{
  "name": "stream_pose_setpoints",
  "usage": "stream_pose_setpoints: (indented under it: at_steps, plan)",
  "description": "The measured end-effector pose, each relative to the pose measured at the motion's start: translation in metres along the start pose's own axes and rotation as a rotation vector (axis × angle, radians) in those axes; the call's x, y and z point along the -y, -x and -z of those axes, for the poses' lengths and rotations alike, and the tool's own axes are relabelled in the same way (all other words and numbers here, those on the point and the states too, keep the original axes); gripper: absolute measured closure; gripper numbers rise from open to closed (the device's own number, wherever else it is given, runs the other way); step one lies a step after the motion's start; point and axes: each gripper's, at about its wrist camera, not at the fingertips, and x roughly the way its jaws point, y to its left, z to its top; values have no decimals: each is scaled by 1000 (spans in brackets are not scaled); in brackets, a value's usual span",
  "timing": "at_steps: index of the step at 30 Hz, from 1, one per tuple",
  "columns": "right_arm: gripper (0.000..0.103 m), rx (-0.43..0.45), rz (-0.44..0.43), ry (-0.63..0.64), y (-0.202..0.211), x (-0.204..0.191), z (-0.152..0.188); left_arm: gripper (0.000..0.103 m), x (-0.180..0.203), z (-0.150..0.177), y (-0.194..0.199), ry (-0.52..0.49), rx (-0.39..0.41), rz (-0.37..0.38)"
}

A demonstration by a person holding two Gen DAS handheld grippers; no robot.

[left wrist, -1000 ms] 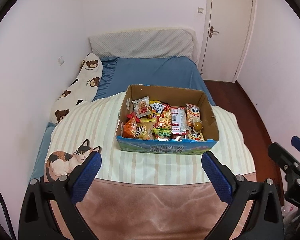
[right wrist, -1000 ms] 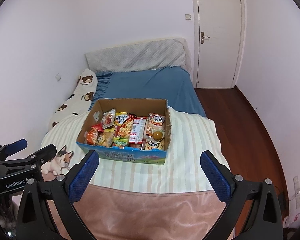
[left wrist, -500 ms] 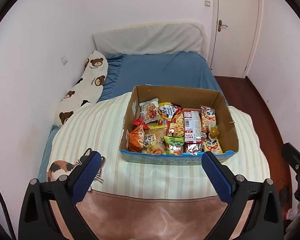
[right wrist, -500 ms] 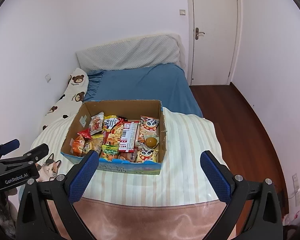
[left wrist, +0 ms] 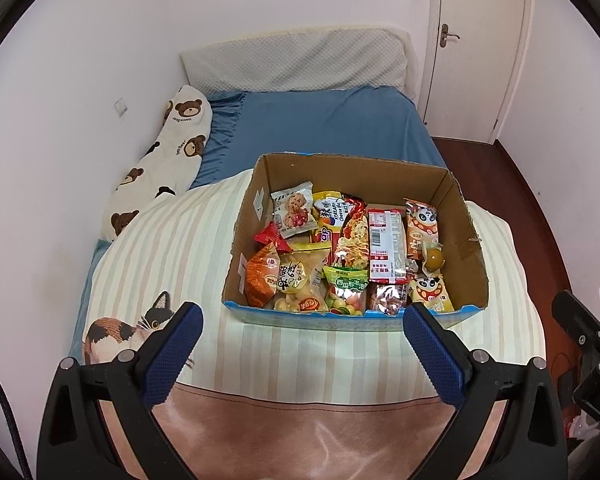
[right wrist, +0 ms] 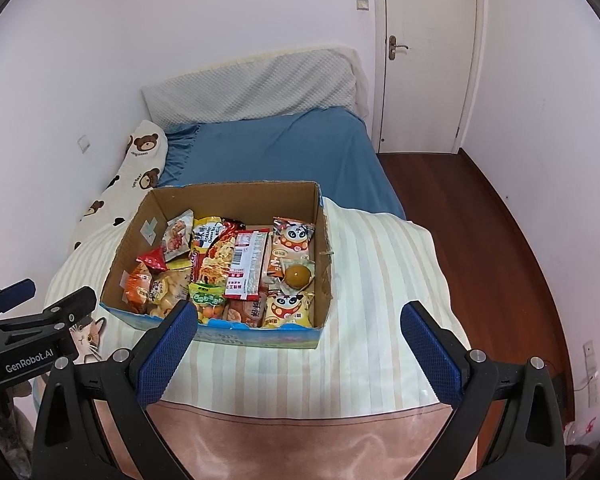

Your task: Organize snacks

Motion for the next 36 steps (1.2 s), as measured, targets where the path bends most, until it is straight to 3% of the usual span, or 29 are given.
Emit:
stream_pose_setpoints:
  at_steps: [36]
  plan:
    - [0,6,4,12,1,-3,1,0,-2,-2,2,1,5,9]
